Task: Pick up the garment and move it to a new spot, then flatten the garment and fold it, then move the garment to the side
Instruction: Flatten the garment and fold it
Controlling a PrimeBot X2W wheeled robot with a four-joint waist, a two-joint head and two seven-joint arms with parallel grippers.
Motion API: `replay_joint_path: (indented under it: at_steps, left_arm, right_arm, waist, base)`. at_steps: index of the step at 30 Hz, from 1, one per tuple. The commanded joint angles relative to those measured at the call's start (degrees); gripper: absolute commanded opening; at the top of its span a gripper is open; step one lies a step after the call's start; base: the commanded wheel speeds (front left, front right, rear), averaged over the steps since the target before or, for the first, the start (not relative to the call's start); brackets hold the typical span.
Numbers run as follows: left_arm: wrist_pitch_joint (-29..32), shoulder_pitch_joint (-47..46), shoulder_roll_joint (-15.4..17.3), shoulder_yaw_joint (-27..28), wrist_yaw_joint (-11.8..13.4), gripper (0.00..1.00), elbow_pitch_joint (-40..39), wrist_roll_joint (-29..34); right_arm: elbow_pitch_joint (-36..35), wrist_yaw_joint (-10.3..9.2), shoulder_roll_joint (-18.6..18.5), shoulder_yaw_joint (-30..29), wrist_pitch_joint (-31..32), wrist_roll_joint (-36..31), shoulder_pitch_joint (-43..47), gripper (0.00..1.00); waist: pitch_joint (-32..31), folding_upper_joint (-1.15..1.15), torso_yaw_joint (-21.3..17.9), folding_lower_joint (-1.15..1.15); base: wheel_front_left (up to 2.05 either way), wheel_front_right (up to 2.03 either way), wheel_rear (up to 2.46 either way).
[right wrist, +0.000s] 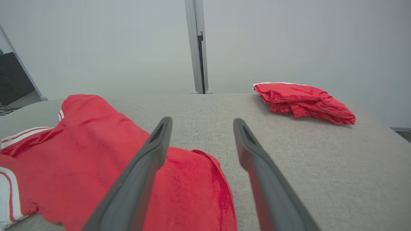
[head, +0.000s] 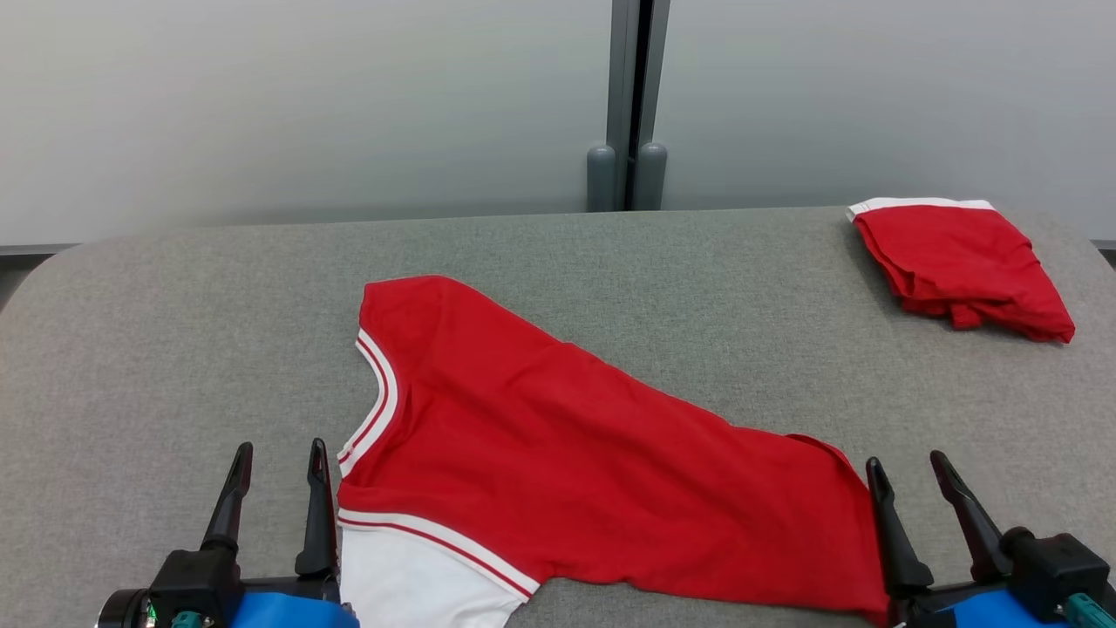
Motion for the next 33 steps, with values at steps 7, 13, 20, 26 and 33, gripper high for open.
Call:
replay_joint_path:
  at_steps: [7,13,20,26,33]
  left_arm:
    - [-0.3,1.5,0.0,-0.1,0.7,1.0,-0.3,1.7]
    - [-0.3,2.3,0.0,0.3,1.1,1.0,-0.6,2.4]
    - [-0.3,3.0,0.0,0.5,1.1,1.0,-0.2,2.9]
    - [-0.3,2.8,0.0,0.7,1.0,1.0,0.0,3.2]
    - [-0.3,2.1,0.3,0.7,0.7,1.0,0.8,3.5]
  right_arm:
    - [-2.2,0.03,2.3,1.7,-2.1,-2.9,-0.8,1.0]
    - [-2.6,0.03,3.8,2.1,-2.3,-4.5,2.3,1.0]
    - [-2.2,0.03,4.3,0.3,-2.3,-5.1,4.4,1.0]
    - [-2.4,0.03,4.4,-0.2,-2.3,-5.1,4.3,1.0]
    - [-1.5,0.03,4.4,-0.7,-2.3,-4.4,4.0,1.0]
  waist:
    - [-1.9,0.0,1.0,0.0]
    - [-2.6,0.0,2.0,0.0]
    - [-2.6,0.0,1.9,0.0]
    - [-2.5,0.0,1.8,0.0]
    - [-2.3,0.0,1.7,0.0]
  base:
    - [0.0,0.0,0.0]
    - [0.0,0.0,0.0]
    - [0.0,0.0,0.0]
    - [0.0,0.0,0.0]
    - [0.0,0.0,0.0]
